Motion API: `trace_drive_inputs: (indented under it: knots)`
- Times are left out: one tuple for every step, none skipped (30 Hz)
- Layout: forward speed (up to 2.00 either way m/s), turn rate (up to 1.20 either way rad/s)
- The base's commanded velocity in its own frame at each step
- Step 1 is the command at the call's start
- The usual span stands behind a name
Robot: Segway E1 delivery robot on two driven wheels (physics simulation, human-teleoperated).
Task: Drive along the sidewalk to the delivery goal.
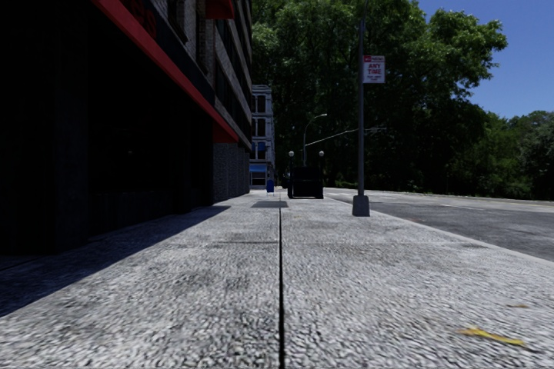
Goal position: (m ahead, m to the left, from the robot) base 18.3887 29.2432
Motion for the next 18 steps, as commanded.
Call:
trace_drive_inputs:
  knots:
    - [1.32,0.0]
    - [1.32,0.0]
    - [1.32,0.0]
    - [1.32,0.0]
    - [1.32,0.0]
    - [1.32,0.0]
    - [1.32,0.0]
    - [1.32,0.0]
    - [1.32,0.0]
    - [1.32,0.0]
    - [1.32,0.0]
    - [1.32,0.0]
    - [1.32,0.0]
    - [1.32,0.0]
    - [1.32,0.0]
    - [1.32,0.0]
    - [1.32,0.0]
    - [1.32,0.0]
